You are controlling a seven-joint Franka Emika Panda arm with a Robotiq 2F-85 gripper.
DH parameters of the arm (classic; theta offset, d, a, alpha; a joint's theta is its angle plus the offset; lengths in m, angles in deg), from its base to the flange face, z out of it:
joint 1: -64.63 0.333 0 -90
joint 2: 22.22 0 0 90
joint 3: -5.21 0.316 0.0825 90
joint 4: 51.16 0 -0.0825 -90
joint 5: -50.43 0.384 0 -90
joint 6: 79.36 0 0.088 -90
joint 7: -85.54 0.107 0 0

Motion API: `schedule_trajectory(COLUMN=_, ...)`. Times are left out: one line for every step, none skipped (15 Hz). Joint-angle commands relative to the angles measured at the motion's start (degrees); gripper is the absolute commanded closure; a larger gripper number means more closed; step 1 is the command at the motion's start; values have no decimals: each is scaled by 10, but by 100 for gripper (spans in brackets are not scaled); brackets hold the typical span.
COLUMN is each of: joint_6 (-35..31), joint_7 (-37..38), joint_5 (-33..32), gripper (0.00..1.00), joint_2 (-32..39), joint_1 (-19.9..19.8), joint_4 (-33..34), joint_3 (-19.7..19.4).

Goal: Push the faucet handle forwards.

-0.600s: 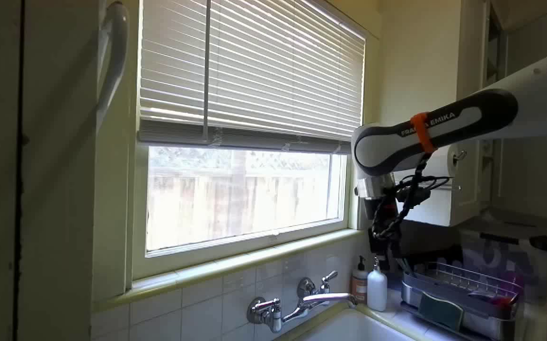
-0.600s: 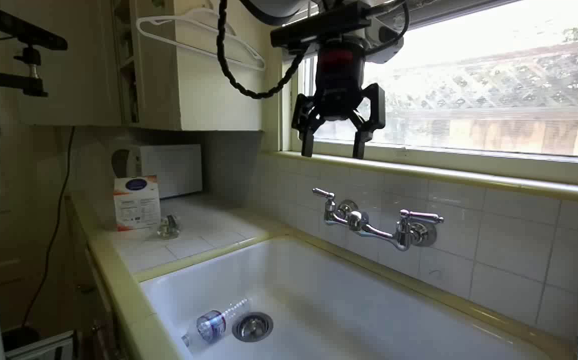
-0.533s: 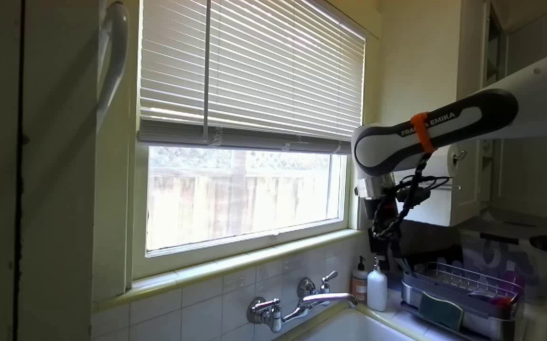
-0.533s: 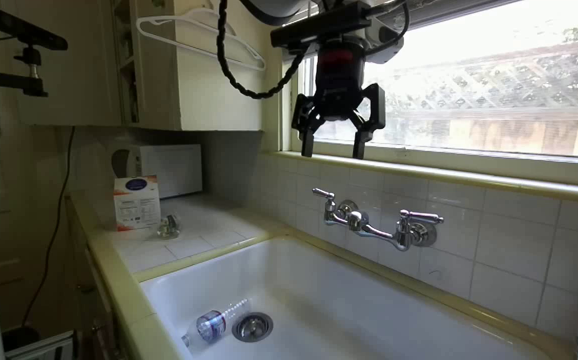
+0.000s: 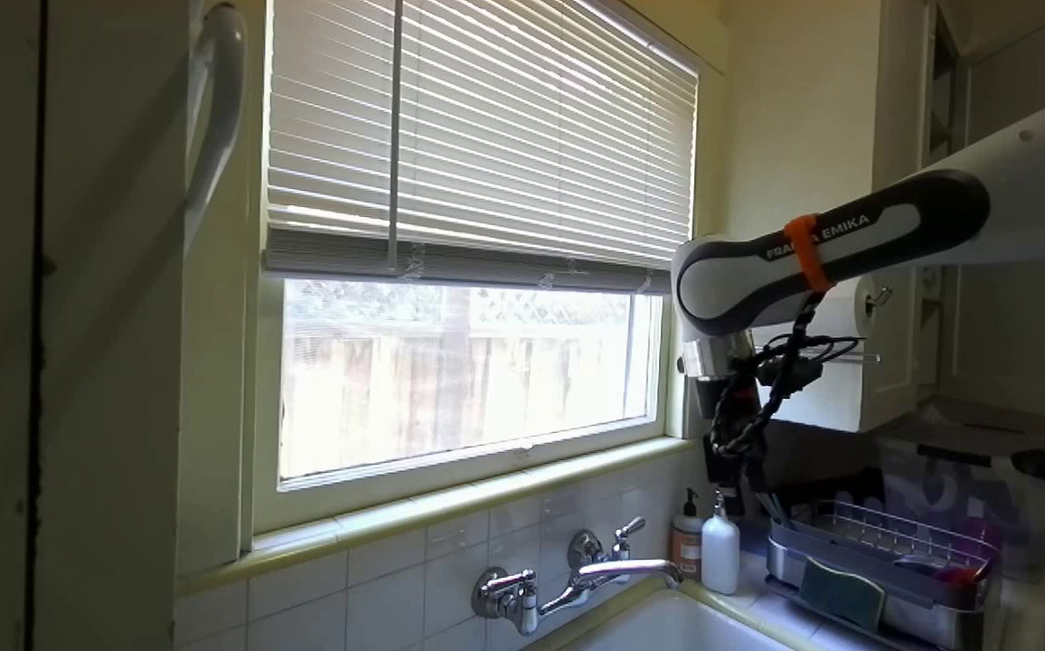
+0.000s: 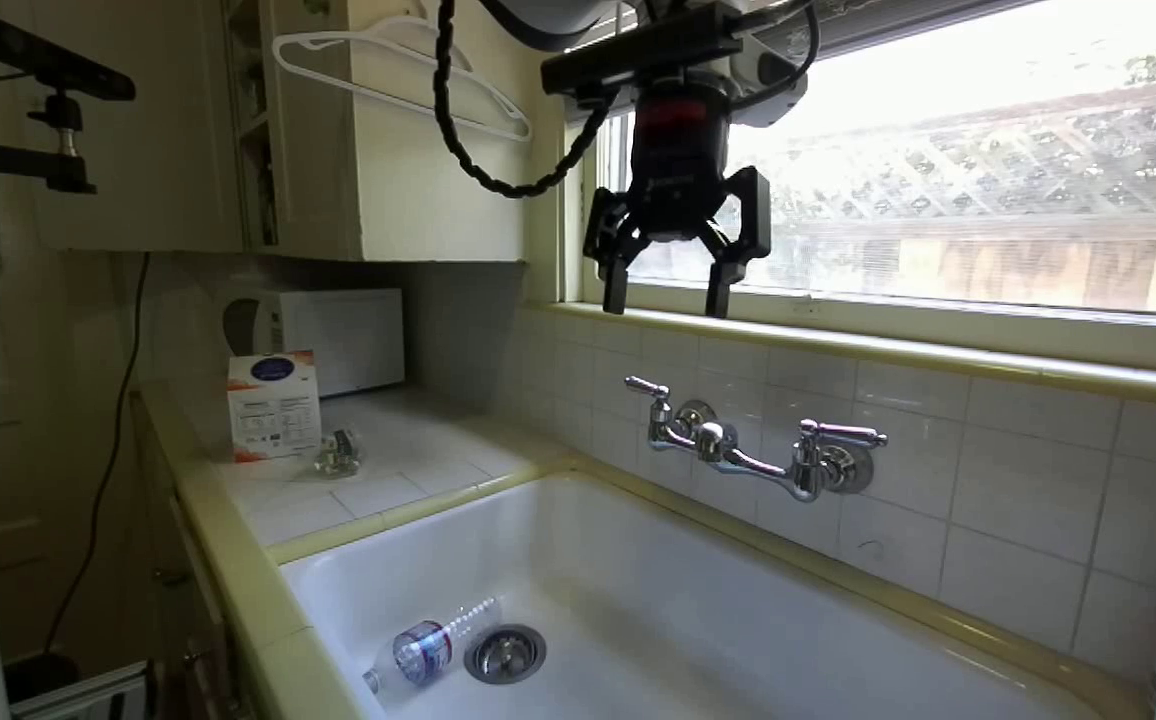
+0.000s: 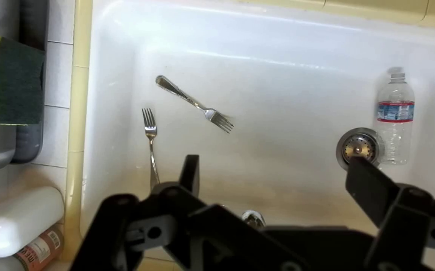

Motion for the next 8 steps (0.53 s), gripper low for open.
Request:
schedule_trajectory(joint_6=2, joint_7=0, joint_5=0, gripper=0, joint_2=0, joint_1=1, joint_4=1, joint_3=0)
schedule_trajectory(joint_6=2, joint_7=0, joint_5=0, gripper=0, joint_2=0, joint_1=1, joint_4=1, joint_3=0)
schedule_trajectory(joint_6=2, joint_7=0, joint_5=0, gripper=0, joint_2=0, joint_1=1, joint_4=1, joint_3=0)
schedule_trajectory(joint_6=-10, joint_7=3, joint_5=-4, gripper=0, joint_2=13, joint_1=-1, joint_4=5, joint_3=-1)
schedule_trajectory(joint_6=-23, joint_7=9, joint_5=0, gripper=0, joint_2=24, joint_1=-3, joint_4=11, joint_3=-3)
schedule_trajectory(joint_6=-39, joint_7=7, joint_5=7, gripper=0, joint_2=39, joint_1=-3, joint_4=19, joint_3=-6)
schedule_trajectory(joint_6=-59, joint_7=0, joint_5=13, gripper=0, joint_2=50, joint_1=-3, joint_4=23, joint_3=-8)
schedule_trajectory(joint_6=-87, joint_7=3, joint_5=11, gripper=0, joint_2=65, joint_1=-4, joint_4=26, joint_3=-8)
